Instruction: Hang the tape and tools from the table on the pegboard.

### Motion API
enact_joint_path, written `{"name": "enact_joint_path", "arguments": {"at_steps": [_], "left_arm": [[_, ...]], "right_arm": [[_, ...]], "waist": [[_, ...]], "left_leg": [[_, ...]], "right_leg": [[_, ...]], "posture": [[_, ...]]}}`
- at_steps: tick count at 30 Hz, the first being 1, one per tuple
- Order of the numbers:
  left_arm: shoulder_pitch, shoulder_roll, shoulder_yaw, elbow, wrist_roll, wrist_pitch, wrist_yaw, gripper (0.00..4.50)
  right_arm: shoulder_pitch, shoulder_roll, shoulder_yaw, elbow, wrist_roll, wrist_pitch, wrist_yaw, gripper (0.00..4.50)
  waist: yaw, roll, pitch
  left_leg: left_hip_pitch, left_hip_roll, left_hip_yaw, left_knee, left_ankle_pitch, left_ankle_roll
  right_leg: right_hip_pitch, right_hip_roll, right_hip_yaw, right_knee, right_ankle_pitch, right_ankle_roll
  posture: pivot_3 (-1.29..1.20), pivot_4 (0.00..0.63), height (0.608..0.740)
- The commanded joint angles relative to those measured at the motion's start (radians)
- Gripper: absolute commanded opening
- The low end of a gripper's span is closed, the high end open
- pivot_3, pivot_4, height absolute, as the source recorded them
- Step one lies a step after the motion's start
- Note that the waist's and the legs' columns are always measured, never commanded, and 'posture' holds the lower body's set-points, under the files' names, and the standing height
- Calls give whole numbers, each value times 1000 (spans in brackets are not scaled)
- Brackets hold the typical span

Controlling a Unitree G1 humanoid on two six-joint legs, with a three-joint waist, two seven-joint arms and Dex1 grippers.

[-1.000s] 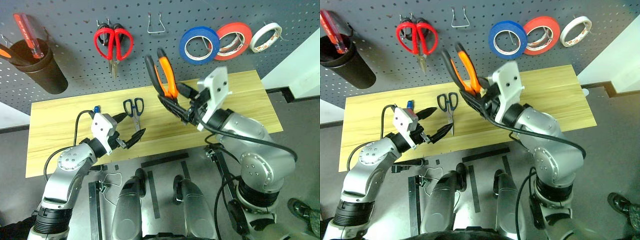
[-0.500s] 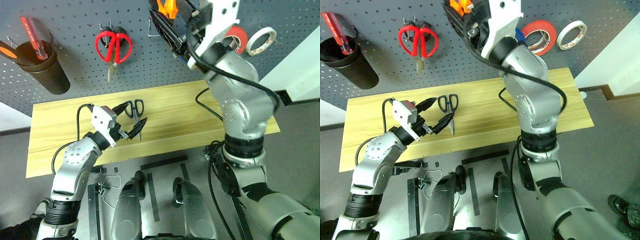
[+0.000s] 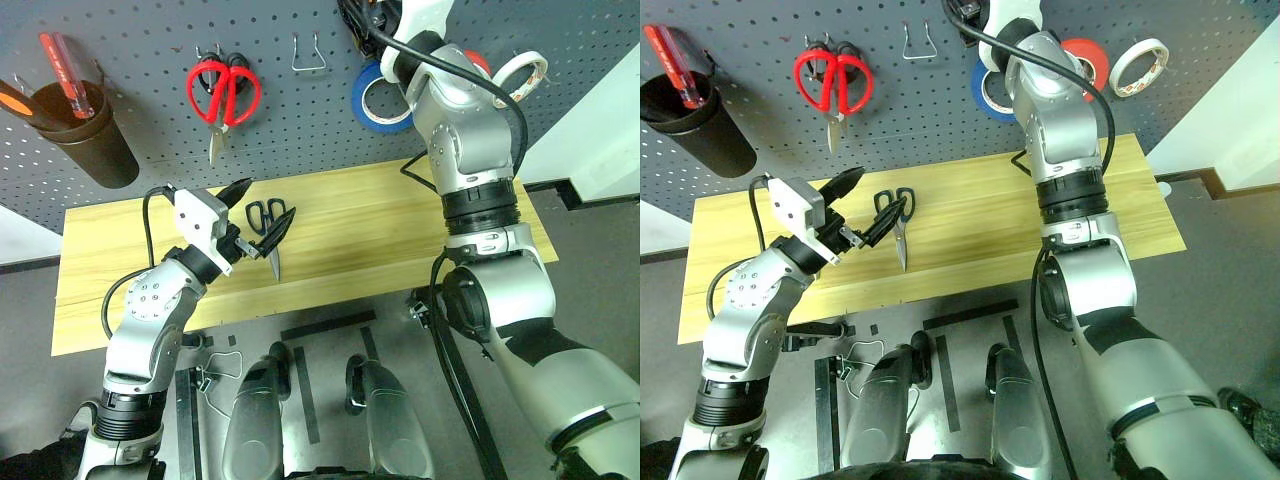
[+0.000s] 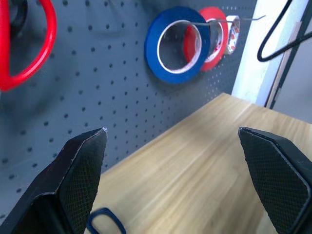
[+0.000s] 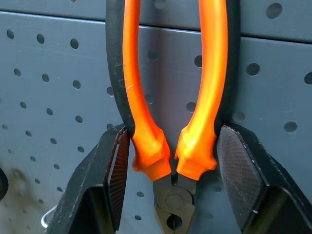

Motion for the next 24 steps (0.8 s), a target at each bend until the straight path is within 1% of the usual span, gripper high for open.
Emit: {"name": "enact_joint_path", "arguments": {"at_steps": [1, 6, 8, 9, 10, 12, 15, 18, 24], "left_arm": [[4, -11, 4, -35, -11, -13, 5, 4500], [11, -17, 1, -35, -11, -13, -2, 4500], [13, -17, -1, -37, -11, -10, -4, 4500], [12, -18, -2, -36, -12, -10, -5, 4500], [10, -19, -3, -35, -12, -9, -6, 4500], [5, -19, -4, -31, -13, -7, -8, 4500], [0, -20, -5, -29, -13, -5, -10, 4500], [-3, -21, -6, -28, -14, -3, -11, 4500], [7, -22, -9, -31, -13, -2, -14, 4500]], "right_arm": [[-91, -27, -22, -53, 29, -7, 32, 2341], [-117, -43, -55, -111, 100, 56, 80, 2338], [67, 106, 42, -183, 51, -69, 26, 2338], [134, 166, 80, -204, 27, -120, 0, 2334], [175, 207, 101, -216, 10, -152, -19, 2330], [195, 245, 107, -220, -8, -169, -43, 2330], [207, 275, 114, -221, -22, -172, -78, 2329], [218, 291, 127, -232, -36, -163, -109, 2329], [208, 274, 126, -227, -40, -140, -109, 2329]], "waist": [[1, 0, 0], [8, 0, 0], [8, -1, -2], [4, -1, -4], [-1, -1, -5], [-8, -1, -5], [5, -1, -4], [13, -1, -5], [9, -1, -5]], "left_leg": [[0, 0, 0, 0, 1, 0], [0, 0, -1, -1, 2, 0], [0, 0, -1, -1, 2, 0], [0, 0, -1, -2, 2, 0], [1, 1, 0, -3, 2, 0], [2, 1, 1, -3, 2, 0], [-2, 1, 0, 0, 3, 0], [-2, 1, -2, 1, 3, 0], [-1, 1, -2, -1, 3, 0]], "right_leg": [[0, 0, 0, 0, 1, 0], [0, 1, 0, 0, 3, -1], [0, 0, 0, -1, 3, -1], [0, 0, 0, -2, 2, -1], [0, 0, 0, -3, 2, -1], [-1, 0, 0, -2, 2, -1], [-3, 0, -2, 0, 3, -1], [0, -1, -4, -1, 4, 0], [0, 0, -4, -1, 5, -1]], "posture": [[79, 306, 717], [75, 310, 717], [74, 311, 717], [74, 311, 717], [74, 311, 717], [73, 311, 717], [72, 311, 717], [72, 314, 717], [72, 318, 717]]}}
